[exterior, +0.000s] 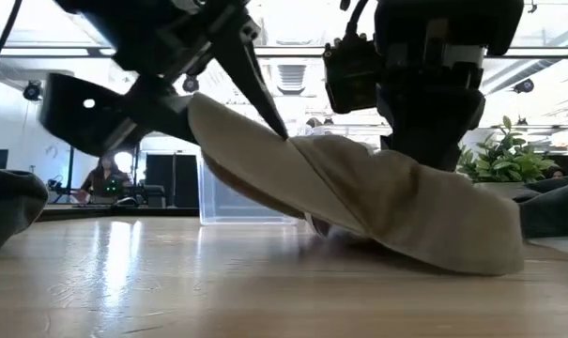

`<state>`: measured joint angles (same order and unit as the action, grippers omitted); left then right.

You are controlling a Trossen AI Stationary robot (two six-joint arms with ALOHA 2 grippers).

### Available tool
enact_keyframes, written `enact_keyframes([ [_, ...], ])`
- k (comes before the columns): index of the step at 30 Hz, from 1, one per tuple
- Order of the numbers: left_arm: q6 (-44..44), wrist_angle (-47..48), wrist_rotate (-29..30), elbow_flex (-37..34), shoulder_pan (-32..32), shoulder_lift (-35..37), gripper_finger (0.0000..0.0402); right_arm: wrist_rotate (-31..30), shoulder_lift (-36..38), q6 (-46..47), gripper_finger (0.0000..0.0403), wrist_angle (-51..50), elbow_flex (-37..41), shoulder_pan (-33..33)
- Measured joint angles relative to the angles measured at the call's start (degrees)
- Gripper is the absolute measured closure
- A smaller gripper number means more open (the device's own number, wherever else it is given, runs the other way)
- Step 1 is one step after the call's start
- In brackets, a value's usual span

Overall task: Pick and place caps into container
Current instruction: Put the brown cap into the right transparent container

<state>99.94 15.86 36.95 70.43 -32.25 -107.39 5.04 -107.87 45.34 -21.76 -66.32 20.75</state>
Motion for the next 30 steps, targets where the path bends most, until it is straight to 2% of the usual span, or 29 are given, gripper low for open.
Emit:
enact_keyframes([
  [3, -1.09, 0.21, -0.74, 0.02, 0.22, 0.0, 0.0282, 0.0, 0.0, 0.11, 0.0282, -0.3, 0.0, 0.14],
  [8, -1.15, 1.15, -1.26, 0.09, 0.27, 0.09, 0.0374, -0.54, 1.34, 0.6, 0.0282, -0.44, 0.0, 1.28],
  [10, -1.05, 1.31, -1.22, 0.11, 0.33, 0.24, 0.0389, -1.56, 2.51, 1.05, 0.0282, -0.65, 0.0, 1.99],
  [13, -1.58, 1.87, -1.39, 0.11, 0.31, 1.5, 0.0392, -6.97, 5.95, 1.39, 0.0282, -3.56, 0.0, 3.53],
  [15, -2.53, 2.29, -0.61, 0.04, 0.31, 3.58, 0.0395, -12.46, 9.72, 2.97, 0.0282, -8.03, 0.0, 4.93],
  [18, -5.51, 2.27, 3.57, 0.67, 0.11, 8.7, 0.0396, -23.32, 16.49, 8.72, 0.0282, -16.78, 0.0, 7.64],
  [20, -10.13, 1.22, 7.78, 1.89, 0.1, 12.4, 0.0396, -32.27, 21.23, 14.57, 0.0282, -23.14, 0.0, 9.96],
  [24, -27.98, -4.69, 14.5, 5.58, 1.87, 18.42, 0.0396, -47.75, 29.84, 29.56, 0.0282, -38.58, -0.02, 14.89],
  [27, -40.62, -6.04, 16.09, 9.9, 5.6, 20.58, 0.0397, -54.22, 34.18, 38.61, 0.0282, -47.97, -0.02, 17.22],
  [30, -52.66, -5.77, 15.34, 14.7, 11.51, 20.21, 0.0397, -55.74, 36.59, 41.79, 0.0282, -52.8, 0.28, 17.3],
])
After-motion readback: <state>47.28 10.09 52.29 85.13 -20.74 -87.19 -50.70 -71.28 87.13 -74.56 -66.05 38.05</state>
